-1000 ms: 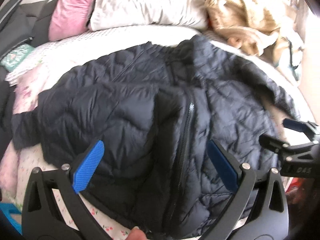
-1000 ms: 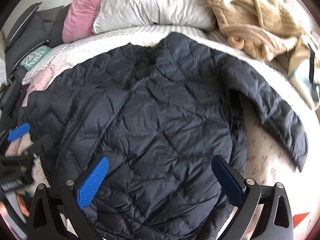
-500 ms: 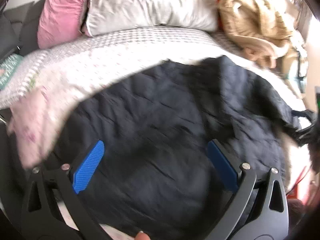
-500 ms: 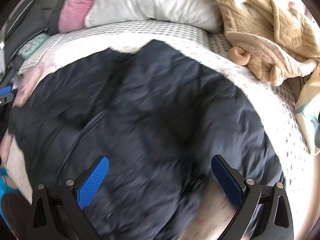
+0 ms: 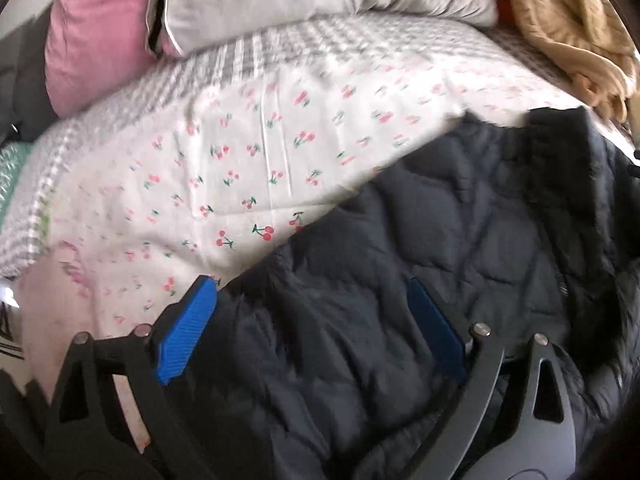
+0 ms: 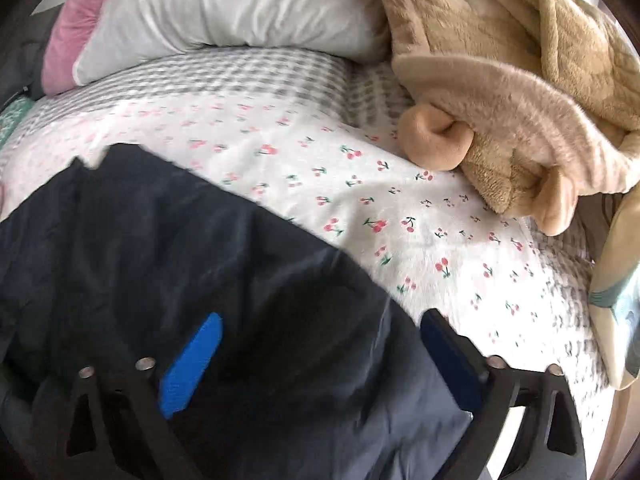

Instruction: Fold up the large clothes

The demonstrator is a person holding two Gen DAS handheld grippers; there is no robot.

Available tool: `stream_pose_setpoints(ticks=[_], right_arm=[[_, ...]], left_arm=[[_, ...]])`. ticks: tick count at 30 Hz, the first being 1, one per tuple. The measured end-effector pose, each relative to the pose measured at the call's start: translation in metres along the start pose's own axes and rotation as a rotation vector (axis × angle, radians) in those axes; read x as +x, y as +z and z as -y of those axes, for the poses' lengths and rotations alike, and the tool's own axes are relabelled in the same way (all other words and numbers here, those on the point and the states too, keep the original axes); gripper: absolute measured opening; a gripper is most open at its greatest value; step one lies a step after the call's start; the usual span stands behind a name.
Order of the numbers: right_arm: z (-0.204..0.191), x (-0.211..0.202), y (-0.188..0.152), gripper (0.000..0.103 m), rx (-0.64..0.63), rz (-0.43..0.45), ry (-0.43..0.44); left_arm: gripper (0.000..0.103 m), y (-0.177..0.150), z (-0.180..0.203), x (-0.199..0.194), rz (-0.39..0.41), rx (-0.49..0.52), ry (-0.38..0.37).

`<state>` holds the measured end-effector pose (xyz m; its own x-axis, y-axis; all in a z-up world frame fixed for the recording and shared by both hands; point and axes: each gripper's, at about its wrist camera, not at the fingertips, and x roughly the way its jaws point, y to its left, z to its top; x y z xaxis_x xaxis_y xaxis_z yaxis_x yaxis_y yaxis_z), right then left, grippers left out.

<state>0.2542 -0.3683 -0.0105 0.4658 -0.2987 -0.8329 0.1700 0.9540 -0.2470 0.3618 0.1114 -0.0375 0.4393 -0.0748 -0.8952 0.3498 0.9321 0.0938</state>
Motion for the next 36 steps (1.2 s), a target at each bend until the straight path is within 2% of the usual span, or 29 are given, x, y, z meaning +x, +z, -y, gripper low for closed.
stream_pose_setpoints(ticks=[5,7,9,10,11,12,13,15,17,19,21,24,26,29,32,34,35,36], right_arm=[[0.005,0.026,-0.008,0.077,0.050,-0.028,-0.001],[-0.003,0.021,-0.016,0.061,0.011,0.012,-0.041],[-0.009,0.013,-0.022,0.033,-0.001,0.020,-0.023],[-0.010,0.011,-0.024,0.028,0.004,0.017,0.000],[-0.015,0.007,-0.028,0.022,0.008,0.010,0.018],[-0.020,0.006,-0.032,0.018,-0.001,0.004,0.012],[-0.025,0.003,-0.037,0.016,-0.020,0.008,-0.010],[-0.041,-0.010,-0.042,0.011,-0.059,0.031,-0.065],[-0.046,-0.027,-0.045,0.009,-0.070,0.078,-0.130],[-0.055,-0.055,-0.043,0.009,-0.080,0.156,-0.214],[-0.056,-0.082,-0.037,0.008,-0.081,0.226,-0.272],[-0.052,-0.113,-0.024,0.008,-0.045,0.304,-0.297],[-0.053,-0.125,-0.011,0.008,-0.033,0.341,-0.324],[-0.060,-0.101,0.027,0.008,-0.019,0.366,-0.343],[-0.053,-0.073,0.063,0.010,0.050,0.369,-0.343],[-0.052,-0.049,0.078,0.016,0.083,0.350,-0.331],[-0.055,-0.040,0.081,0.024,0.095,0.339,-0.309],[-0.059,-0.033,0.082,0.035,0.114,0.317,-0.289]], left_arm=[[0.096,-0.014,-0.014,0.052,-0.090,-0.067,-0.001],[0.090,-0.021,-0.016,0.060,-0.105,-0.097,-0.038],[0.076,-0.026,-0.017,0.058,-0.087,-0.123,-0.080],[0.073,-0.028,-0.017,0.056,-0.081,-0.128,-0.090],[0.065,-0.030,-0.016,0.056,-0.082,-0.135,-0.095],[0.054,-0.033,-0.013,0.055,-0.088,-0.144,-0.100],[0.046,-0.037,-0.009,0.053,-0.091,-0.149,-0.109],[0.014,-0.041,0.002,0.043,-0.070,-0.142,-0.106],[0.009,-0.042,0.016,0.023,0.000,-0.099,-0.057],[0.007,-0.040,0.021,-0.002,0.085,-0.079,-0.029],[0.007,-0.036,0.018,-0.024,0.162,-0.106,-0.027],[0.007,-0.029,0.008,-0.051,0.275,-0.146,-0.009],[0.007,-0.020,-0.003,-0.062,0.354,-0.171,0.012],[0.007,-0.004,-0.018,-0.061,0.426,-0.210,0.059],[0.009,0.009,-0.032,-0.041,0.448,-0.250,0.105],[0.016,0.016,-0.027,-0.022,0.415,-0.263,0.155],[0.025,0.014,-0.027,-0.015,0.391,-0.273,0.178],[0.041,0.015,-0.027,-0.008,0.358,-0.284,0.190]])
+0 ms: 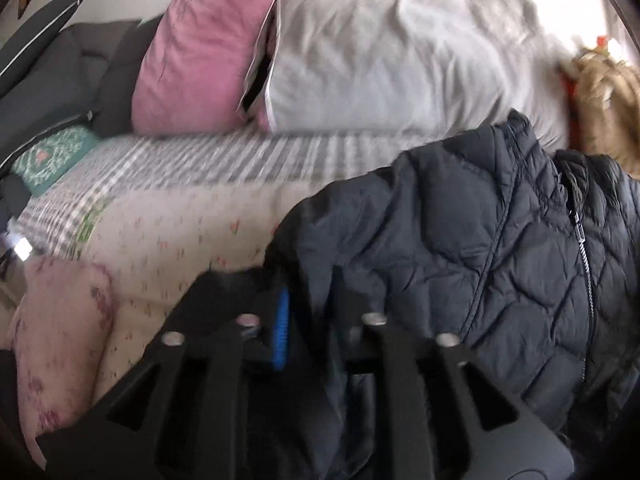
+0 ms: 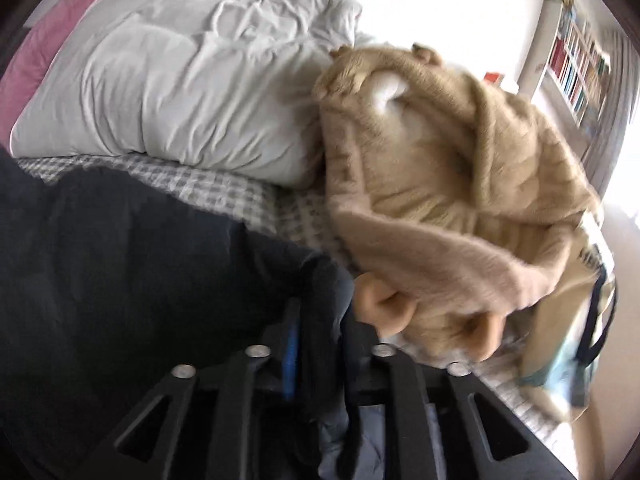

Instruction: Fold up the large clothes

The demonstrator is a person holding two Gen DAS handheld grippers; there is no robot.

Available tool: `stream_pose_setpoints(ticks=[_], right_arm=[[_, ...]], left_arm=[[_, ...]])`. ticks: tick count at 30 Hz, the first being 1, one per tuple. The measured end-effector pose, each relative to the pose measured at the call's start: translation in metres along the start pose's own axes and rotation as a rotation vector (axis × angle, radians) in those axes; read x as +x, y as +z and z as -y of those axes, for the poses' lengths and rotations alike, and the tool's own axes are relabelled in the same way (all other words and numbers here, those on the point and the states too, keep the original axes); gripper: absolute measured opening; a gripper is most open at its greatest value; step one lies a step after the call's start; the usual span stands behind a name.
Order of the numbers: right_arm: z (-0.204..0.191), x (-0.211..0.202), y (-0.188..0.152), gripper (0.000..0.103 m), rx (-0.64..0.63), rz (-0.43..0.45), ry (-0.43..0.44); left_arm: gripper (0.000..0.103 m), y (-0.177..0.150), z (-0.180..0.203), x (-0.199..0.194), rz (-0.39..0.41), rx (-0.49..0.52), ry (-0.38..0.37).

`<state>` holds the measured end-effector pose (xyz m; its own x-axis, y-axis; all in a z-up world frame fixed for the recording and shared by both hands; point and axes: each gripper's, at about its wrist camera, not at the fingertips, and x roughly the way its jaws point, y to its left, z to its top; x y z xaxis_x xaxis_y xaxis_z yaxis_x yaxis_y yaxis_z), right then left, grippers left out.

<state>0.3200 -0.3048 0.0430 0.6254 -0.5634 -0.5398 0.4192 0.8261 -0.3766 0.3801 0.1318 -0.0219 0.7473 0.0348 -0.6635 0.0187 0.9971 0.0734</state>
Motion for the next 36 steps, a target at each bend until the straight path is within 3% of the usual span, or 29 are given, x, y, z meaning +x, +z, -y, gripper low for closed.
stream_pose_setpoints(ticks=[1,2,3,6,14,18,22,29,36], right_arm=[[0.005,0.008,-0.001,0.046,0.009,-0.009,0.015],[0.004,0.009,-0.005,0.071,0.021,-0.026,0.053],[0.004,0.007,-0.008,0.083,0.025,-0.023,0.077],[0.009,-0.013,-0.012,0.084,0.009,-0.009,0.111],[0.040,-0.088,-0.050,0.084,0.084,-0.137,0.357],[0.055,-0.125,-0.095,0.084,0.122,-0.242,0.496],[0.064,-0.155,-0.152,0.084,0.141,-0.335,0.613],[0.071,-0.180,-0.245,0.084,0.097,-0.490,0.648],[0.083,-0.158,-0.315,0.084,0.232,-0.674,0.705]], left_arm=[[0.051,-0.002,-0.001,0.004,-0.026,-0.011,0.001],[0.069,-0.005,-0.002,0.004,-0.044,-0.027,-0.009],[0.073,-0.009,-0.003,0.001,-0.055,-0.043,-0.036],[0.075,-0.016,0.002,-0.016,-0.100,-0.022,-0.058],[0.083,-0.046,-0.004,-0.113,-0.186,-0.047,-0.198],[0.083,-0.083,-0.013,-0.158,-0.262,-0.062,-0.291],[0.083,-0.126,-0.029,-0.191,-0.275,-0.115,-0.354],[0.083,-0.191,-0.057,-0.205,-0.384,-0.149,-0.385],[0.082,-0.264,-0.071,-0.167,-0.568,-0.252,-0.419]])
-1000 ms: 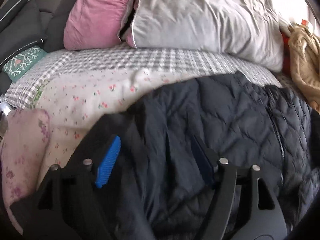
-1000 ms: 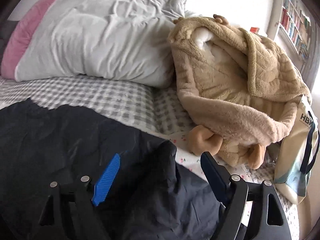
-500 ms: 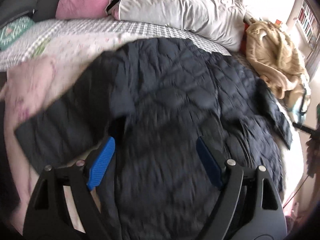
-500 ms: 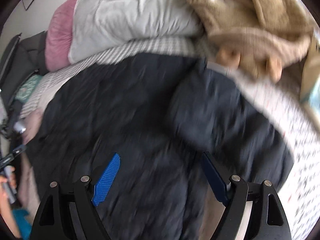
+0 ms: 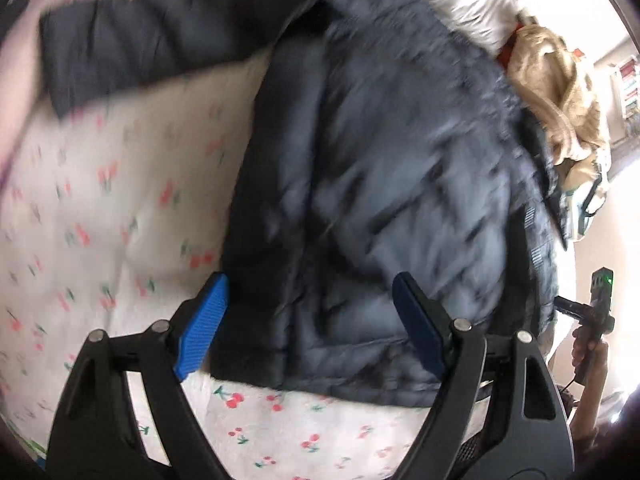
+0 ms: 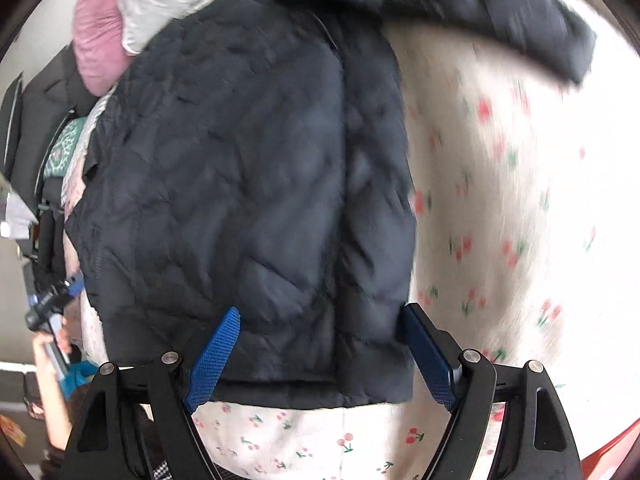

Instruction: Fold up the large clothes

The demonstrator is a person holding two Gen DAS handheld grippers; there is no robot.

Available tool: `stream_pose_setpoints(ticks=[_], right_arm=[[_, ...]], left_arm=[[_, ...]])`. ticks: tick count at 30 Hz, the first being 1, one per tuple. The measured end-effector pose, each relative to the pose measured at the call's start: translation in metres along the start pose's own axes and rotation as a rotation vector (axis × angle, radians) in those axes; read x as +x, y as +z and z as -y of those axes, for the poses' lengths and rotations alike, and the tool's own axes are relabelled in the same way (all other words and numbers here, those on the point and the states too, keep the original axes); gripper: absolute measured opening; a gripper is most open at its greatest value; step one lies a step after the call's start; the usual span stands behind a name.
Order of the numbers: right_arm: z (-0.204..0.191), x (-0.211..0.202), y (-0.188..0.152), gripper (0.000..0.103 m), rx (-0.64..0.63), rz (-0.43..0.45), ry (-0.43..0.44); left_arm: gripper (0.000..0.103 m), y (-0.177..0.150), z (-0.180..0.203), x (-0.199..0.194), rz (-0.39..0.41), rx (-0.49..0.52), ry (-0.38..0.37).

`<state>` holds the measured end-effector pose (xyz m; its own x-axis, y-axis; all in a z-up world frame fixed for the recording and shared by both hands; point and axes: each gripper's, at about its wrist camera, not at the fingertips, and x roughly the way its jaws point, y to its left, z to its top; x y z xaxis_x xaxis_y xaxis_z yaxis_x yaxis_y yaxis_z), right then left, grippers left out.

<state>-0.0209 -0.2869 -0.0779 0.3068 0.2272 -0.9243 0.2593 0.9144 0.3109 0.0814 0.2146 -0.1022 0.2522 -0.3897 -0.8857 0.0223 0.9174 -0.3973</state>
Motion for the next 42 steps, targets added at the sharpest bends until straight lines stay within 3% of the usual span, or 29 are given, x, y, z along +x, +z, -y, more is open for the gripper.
stream_pose_setpoints(ticks=[2,3,4,5,6,10,11,13,15,17,19,21,23,24,25,26,27,30,35,37,40,42], right_arm=[[0.008,0.012,-0.003,0.083,0.006,-0.012,-0.012],[0.005,0.010,-0.004,0.073,-0.011,0.008,-0.024],[0.001,0.007,-0.004,0.058,-0.031,0.015,-0.011],[-0.002,0.004,-0.003,0.018,-0.037,0.013,0.021],[-0.005,-0.006,-0.001,0.013,-0.022,0.029,0.066],[-0.014,-0.064,0.001,0.011,-0.068,0.171,0.071],[-0.012,-0.073,0.001,0.011,-0.069,0.182,0.031],[-0.006,-0.071,0.000,0.011,-0.078,0.155,-0.063],[0.002,-0.052,-0.001,0.011,-0.084,0.068,-0.152],[0.009,-0.030,-0.005,0.013,-0.097,-0.011,-0.218],[0.008,-0.030,-0.004,0.014,-0.109,-0.005,-0.238],[0.005,-0.045,-0.001,0.029,-0.098,0.006,-0.266],[-0.002,-0.063,-0.004,0.038,-0.119,0.036,-0.306],[-0.006,-0.076,-0.005,0.050,-0.131,0.067,-0.323],[-0.012,-0.090,-0.004,0.060,-0.140,0.101,-0.348],[-0.021,-0.101,-0.001,0.077,-0.147,0.135,-0.380],[-0.030,-0.116,0.002,0.082,-0.162,0.189,-0.418],[-0.063,-0.143,0.020,0.083,-0.190,0.283,-0.421],[-0.119,-0.141,0.054,0.083,-0.188,0.320,-0.249],[-0.145,-0.130,0.066,0.083,-0.191,0.317,-0.158],[-0.175,-0.106,0.073,0.083,-0.195,0.302,-0.056],[-0.196,-0.081,0.076,0.083,-0.231,0.281,-0.013]], left_arm=[[0.081,-0.007,-0.003,0.007,0.005,0.000,-0.009],[0.067,-0.009,0.000,0.005,0.017,0.011,-0.016],[0.047,-0.010,0.004,0.004,-0.002,0.012,-0.053],[0.013,-0.011,0.006,0.004,-0.036,-0.003,-0.147],[0.013,-0.012,0.010,-0.001,-0.060,-0.032,-0.246],[0.013,-0.019,0.026,-0.050,0.025,0.007,-0.404],[0.013,-0.022,0.025,-0.057,0.021,0.005,-0.394],[0.014,-0.028,0.022,-0.049,-0.024,0.035,-0.263],[0.016,-0.037,0.021,-0.016,-0.156,0.070,-0.095],[0.021,-0.044,0.026,0.005,-0.221,0.122,-0.017],[0.028,-0.039,0.034,-0.002,-0.197,0.149,0.016],[0.054,-0.035,0.045,-0.013,-0.157,0.186,0.127],[0.063,-0.033,0.057,-0.026,-0.090,0.247,0.236],[0.065,-0.029,0.064,-0.037,-0.037,0.262,0.275],[0.067,-0.026,0.067,-0.041,-0.009,0.261,0.287],[0.072,-0.021,0.072,-0.046,0.021,0.255,0.292],[0.077,-0.015,0.079,-0.051,0.053,0.245,0.281],[0.080,0.004,0.110,-0.055,0.138,0.239,0.214],[0.081,0.035,0.141,-0.031,0.128,0.280,0.120],[0.081,0.042,0.133,-0.020,0.130,0.240,0.101],[0.081,0.059,0.119,-0.010,0.165,0.123,0.155],[0.081,0.069,0.105,-0.003,0.191,0.048,0.105]])
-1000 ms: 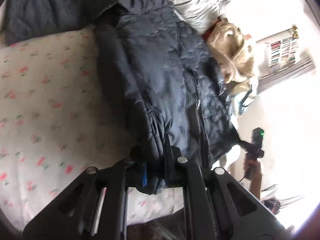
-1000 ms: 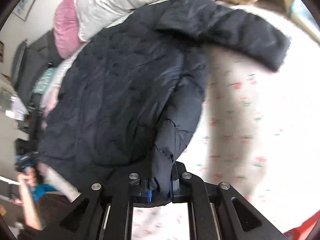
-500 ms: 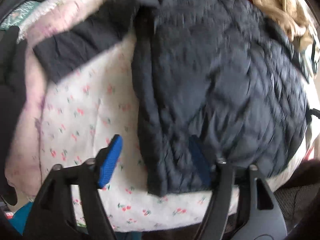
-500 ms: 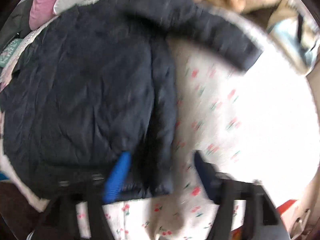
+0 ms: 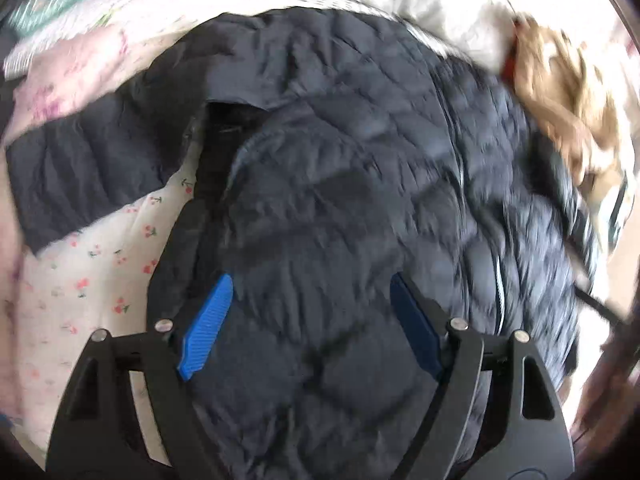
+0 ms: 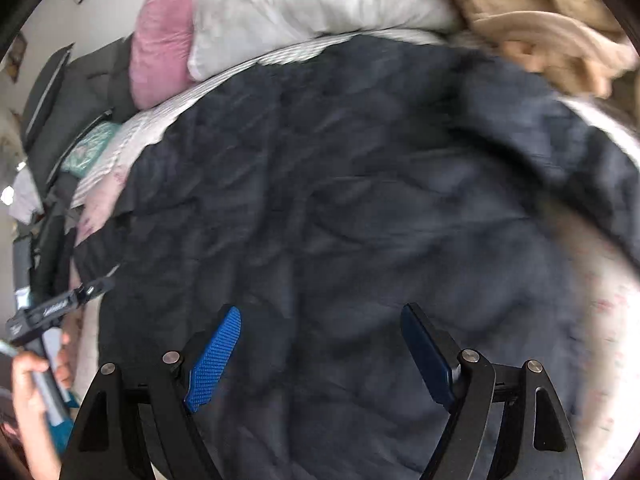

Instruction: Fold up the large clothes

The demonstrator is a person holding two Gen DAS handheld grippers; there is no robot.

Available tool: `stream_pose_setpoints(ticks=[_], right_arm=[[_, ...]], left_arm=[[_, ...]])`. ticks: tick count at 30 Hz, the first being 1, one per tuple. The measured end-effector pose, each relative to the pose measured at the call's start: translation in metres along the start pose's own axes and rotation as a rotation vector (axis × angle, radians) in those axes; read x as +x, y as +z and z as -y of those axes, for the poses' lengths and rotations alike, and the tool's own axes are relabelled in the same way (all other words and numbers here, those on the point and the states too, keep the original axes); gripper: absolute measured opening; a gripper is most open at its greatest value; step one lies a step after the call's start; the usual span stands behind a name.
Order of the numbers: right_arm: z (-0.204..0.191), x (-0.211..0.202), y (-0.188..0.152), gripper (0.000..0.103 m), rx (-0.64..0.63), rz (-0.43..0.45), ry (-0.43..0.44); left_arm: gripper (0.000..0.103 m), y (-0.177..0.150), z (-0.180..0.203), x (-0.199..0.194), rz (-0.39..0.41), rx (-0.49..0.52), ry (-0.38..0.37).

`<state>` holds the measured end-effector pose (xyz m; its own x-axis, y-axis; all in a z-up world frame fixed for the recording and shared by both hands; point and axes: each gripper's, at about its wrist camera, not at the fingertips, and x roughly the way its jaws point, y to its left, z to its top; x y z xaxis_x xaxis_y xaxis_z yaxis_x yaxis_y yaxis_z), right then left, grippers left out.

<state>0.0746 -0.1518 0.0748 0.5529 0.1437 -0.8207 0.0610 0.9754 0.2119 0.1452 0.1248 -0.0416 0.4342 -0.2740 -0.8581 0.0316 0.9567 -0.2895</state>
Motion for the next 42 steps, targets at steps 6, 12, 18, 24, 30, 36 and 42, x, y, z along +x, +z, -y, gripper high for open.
stream_pose_setpoints(ticks=[6,12,18,24,30,36,42], right_arm=[[-0.043,0.051,-0.024,0.083,-0.110,-0.016,0.215],[-0.046,0.099,-0.030,0.083,-0.008,-0.008,0.354],[-0.048,0.124,-0.026,0.053,0.064,0.062,0.433],[-0.065,0.136,-0.021,0.023,0.062,0.042,0.538],[-0.074,0.107,-0.019,0.022,-0.006,0.055,0.563],[-0.081,0.107,-0.036,0.021,-0.138,-0.104,0.428],[-0.068,0.112,-0.046,0.022,-0.160,-0.265,0.316]], left_arm=[[0.081,0.009,-0.028,0.030,0.086,0.067,-0.096],[0.081,0.024,-0.048,0.057,0.123,0.012,-0.177],[0.078,0.037,-0.049,0.065,0.154,0.000,-0.218],[0.032,0.037,-0.057,0.060,0.169,0.005,-0.267],[0.010,0.026,-0.068,0.024,0.166,0.090,-0.388],[0.010,0.002,-0.072,0.022,-0.018,0.217,-0.248],[0.024,-0.014,-0.067,0.005,-0.059,0.291,0.021]])
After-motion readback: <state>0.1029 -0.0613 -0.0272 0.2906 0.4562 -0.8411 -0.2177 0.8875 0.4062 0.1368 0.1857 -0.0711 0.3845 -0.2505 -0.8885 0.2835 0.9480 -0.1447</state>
